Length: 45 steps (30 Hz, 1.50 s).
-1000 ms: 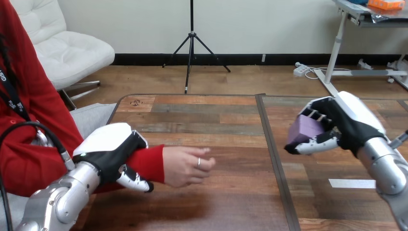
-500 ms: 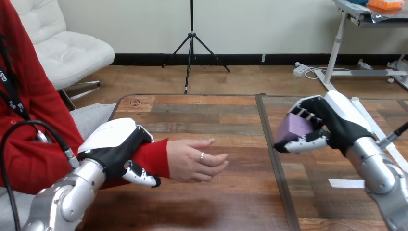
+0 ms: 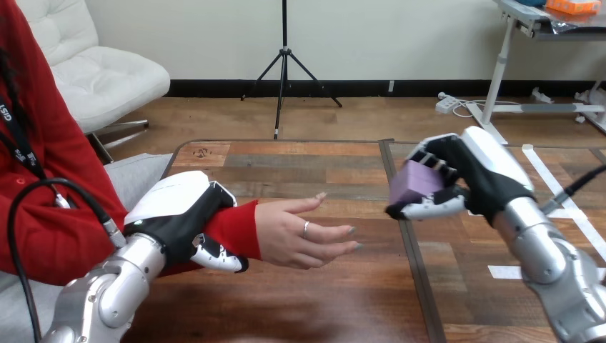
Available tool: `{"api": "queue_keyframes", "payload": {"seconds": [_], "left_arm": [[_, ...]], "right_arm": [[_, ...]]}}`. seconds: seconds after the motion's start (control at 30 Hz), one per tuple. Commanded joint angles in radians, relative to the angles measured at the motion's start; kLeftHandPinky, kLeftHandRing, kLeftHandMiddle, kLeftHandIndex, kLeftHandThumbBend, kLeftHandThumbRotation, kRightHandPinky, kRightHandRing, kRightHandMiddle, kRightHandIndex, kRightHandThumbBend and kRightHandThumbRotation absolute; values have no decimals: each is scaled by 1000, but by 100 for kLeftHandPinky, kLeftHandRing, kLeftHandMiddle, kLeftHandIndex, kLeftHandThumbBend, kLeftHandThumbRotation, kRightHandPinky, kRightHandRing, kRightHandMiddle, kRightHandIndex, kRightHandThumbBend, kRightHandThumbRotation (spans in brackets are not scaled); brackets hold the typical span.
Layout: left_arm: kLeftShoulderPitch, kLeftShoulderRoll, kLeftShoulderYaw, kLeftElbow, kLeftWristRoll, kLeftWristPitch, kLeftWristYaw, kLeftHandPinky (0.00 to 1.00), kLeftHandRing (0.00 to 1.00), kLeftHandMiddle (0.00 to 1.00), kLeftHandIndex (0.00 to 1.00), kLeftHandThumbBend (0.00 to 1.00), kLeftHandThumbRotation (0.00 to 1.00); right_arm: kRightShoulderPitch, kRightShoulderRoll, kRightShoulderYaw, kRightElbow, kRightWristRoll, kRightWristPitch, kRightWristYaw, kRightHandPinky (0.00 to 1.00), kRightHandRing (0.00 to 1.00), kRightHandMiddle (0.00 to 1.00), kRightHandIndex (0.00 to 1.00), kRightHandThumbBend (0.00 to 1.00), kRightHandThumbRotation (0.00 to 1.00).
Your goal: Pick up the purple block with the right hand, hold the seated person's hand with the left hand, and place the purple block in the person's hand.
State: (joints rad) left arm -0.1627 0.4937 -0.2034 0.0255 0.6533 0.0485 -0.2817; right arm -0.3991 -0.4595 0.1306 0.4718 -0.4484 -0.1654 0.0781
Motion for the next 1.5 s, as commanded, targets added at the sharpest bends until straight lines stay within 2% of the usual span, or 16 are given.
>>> {"api": "queue_keyframes", "payload": {"seconds": [0.0,0.23,0.43,0.73,1.47], "left_arm": [[-183,-73,34,-124,-65,-56,71,23,29,34,34,64,0],[-199,-84,29,-123,-63,-60,69,23,29,34,34,64,0],[-212,-95,25,-123,-61,-54,66,23,29,35,35,66,0],[-222,-105,19,-112,-50,-75,86,22,29,35,35,68,0],[-241,-128,14,-117,-44,-56,75,22,28,35,36,67,0]], "right_arm": [[-137,27,14,-87,-6,-1,-5,37,38,45,50,65,0],[-150,41,29,-97,-9,-13,-5,36,37,45,49,65,0],[-161,55,39,-116,-10,-3,9,36,37,44,49,65,0],[-173,76,51,-146,-8,3,25,36,37,44,48,64,0],[-185,144,88,-235,-23,49,74,34,36,42,48,63,0]]}}
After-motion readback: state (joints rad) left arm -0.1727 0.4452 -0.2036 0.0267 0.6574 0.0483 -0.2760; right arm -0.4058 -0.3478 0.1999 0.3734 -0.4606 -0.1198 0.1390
